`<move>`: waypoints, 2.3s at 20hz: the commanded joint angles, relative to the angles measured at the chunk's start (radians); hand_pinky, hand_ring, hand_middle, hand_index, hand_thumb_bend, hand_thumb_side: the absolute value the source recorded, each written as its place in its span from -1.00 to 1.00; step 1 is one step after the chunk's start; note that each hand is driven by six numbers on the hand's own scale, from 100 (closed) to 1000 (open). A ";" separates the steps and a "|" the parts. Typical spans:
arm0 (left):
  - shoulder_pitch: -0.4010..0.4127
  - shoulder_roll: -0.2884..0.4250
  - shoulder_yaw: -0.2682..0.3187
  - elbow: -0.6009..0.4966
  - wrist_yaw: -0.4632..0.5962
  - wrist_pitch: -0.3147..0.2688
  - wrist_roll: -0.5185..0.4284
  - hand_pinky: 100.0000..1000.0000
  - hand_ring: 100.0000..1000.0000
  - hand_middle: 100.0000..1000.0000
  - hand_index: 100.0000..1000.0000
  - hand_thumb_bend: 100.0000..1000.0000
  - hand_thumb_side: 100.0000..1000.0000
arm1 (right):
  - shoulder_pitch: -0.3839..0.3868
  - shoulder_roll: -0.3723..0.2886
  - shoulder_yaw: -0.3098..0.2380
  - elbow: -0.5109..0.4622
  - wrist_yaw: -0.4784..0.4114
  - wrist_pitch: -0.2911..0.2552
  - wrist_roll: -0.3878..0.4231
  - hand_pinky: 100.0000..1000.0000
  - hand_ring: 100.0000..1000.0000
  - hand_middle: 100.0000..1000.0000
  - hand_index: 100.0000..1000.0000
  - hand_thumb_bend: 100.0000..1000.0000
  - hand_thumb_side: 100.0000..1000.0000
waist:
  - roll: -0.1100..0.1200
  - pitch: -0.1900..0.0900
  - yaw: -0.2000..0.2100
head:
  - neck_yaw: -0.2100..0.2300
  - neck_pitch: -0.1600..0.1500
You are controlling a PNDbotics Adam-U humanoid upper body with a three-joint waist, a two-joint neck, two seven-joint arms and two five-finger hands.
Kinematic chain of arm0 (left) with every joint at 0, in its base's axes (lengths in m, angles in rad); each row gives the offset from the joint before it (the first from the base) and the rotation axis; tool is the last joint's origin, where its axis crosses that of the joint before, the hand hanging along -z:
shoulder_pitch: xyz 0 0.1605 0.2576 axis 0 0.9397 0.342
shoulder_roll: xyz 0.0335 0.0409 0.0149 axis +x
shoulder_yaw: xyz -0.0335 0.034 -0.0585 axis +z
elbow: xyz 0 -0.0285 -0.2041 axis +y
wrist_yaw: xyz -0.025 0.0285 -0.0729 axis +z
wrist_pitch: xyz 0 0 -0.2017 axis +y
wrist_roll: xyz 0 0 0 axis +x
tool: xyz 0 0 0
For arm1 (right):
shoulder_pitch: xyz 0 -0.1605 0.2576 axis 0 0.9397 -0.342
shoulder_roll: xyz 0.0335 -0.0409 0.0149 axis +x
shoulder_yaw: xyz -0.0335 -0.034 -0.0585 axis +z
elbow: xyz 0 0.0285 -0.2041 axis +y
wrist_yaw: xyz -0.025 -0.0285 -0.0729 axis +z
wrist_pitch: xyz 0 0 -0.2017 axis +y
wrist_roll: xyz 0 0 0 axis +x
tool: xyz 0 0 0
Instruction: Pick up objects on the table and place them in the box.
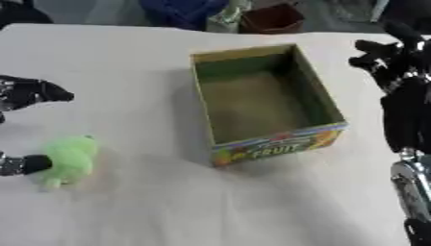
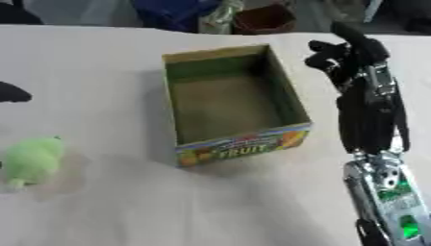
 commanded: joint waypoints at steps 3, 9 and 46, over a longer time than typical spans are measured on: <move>0.005 0.017 0.020 0.005 0.011 0.009 -0.027 0.40 0.52 0.52 0.93 0.23 1.00 | -0.003 -0.015 -0.005 -0.020 -0.001 0.000 0.001 0.45 0.57 -0.02 0.71 -1.00 0.96 | 0.002 -0.016 0.007 | -0.001 -0.016; 0.028 0.005 0.018 0.082 -0.001 0.057 -0.057 0.37 0.51 0.48 1.00 0.20 1.00 | 0.000 -0.012 -0.003 -0.020 0.000 0.002 0.006 0.45 0.57 -0.03 0.71 -1.00 0.96 | 0.001 -0.017 0.008 | 0.005 -0.017; -0.024 -0.087 -0.060 0.246 -0.294 -0.006 0.004 0.21 0.36 0.12 0.73 -0.04 0.71 | 0.015 0.001 0.006 -0.020 0.004 0.011 0.027 0.47 0.59 -0.04 0.71 -1.00 0.95 | 0.000 -0.010 -0.001 | 0.018 -0.011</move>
